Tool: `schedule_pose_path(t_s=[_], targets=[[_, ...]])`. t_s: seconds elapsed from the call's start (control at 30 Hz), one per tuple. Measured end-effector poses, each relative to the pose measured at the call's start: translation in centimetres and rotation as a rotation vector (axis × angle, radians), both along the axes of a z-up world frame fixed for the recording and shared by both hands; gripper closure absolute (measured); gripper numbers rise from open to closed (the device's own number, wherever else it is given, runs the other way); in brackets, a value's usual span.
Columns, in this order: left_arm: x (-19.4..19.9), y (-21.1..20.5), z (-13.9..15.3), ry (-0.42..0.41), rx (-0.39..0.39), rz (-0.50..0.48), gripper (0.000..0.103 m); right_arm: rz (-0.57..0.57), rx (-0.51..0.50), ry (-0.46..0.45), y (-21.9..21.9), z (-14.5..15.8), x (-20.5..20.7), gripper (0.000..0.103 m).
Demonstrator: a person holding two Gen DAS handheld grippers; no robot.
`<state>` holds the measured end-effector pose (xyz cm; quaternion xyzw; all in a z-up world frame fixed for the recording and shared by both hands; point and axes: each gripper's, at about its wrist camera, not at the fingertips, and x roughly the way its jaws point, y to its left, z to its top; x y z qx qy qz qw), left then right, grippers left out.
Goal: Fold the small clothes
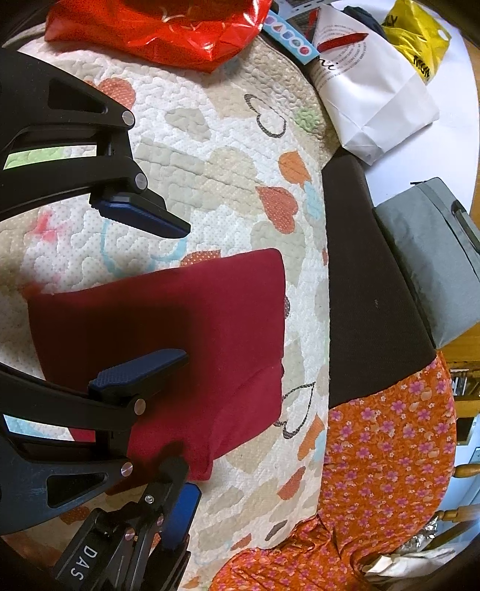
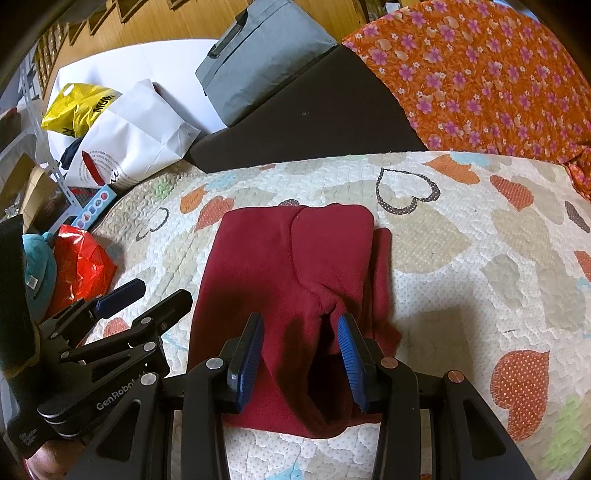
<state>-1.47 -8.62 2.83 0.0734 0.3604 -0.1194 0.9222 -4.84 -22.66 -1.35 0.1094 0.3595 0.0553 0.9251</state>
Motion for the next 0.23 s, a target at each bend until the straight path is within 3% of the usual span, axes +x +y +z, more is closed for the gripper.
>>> schedule_pose_path(t_s=[0.23], targets=[[-0.03,0.16,0.37,-0.005,-0.012,-0.009,0.041,0.0,0.002,0.002,0.0,-0.06,0.04,0.063]])
